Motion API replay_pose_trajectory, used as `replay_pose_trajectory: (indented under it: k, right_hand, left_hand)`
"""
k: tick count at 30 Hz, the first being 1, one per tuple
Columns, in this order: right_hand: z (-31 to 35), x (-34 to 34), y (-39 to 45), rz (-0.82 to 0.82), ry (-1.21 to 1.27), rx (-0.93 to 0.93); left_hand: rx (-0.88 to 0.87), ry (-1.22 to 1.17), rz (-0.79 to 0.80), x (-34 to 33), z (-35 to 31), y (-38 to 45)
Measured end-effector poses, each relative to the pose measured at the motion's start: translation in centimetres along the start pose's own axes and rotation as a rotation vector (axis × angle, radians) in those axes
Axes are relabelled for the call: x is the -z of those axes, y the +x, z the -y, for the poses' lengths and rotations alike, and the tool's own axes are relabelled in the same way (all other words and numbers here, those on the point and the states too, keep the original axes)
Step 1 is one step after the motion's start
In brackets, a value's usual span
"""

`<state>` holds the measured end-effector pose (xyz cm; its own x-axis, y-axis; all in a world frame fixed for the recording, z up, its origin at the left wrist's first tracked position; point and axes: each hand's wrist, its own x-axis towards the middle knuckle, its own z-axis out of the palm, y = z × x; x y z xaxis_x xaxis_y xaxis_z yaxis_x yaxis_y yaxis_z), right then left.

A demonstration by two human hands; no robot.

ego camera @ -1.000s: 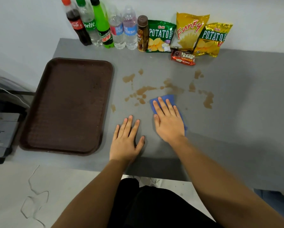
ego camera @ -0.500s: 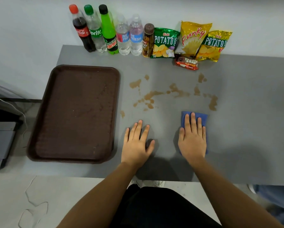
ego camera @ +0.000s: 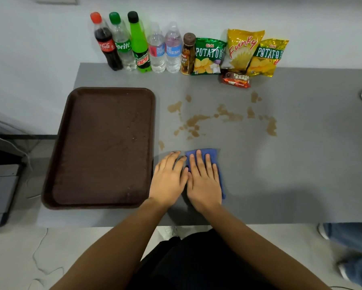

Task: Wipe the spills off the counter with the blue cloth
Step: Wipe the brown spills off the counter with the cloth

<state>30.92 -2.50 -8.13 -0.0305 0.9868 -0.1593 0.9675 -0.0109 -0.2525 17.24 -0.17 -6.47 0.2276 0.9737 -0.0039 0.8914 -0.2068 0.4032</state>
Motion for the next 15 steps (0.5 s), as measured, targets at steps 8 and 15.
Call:
replay_pose_trajectory:
  k: [8,15]
  right_hand:
    - [-5.0,4.5,2.1,-0.036,0.213,0.213]
    - [-12.6,6.1,5.7,-0.123,0.078,0.018]
  left_hand:
    - [0.114,-0.103,-0.132,0.0,-3.0,0.7]
    - [0.244,0.048,0.040,-5.3,-9.6,2.0]
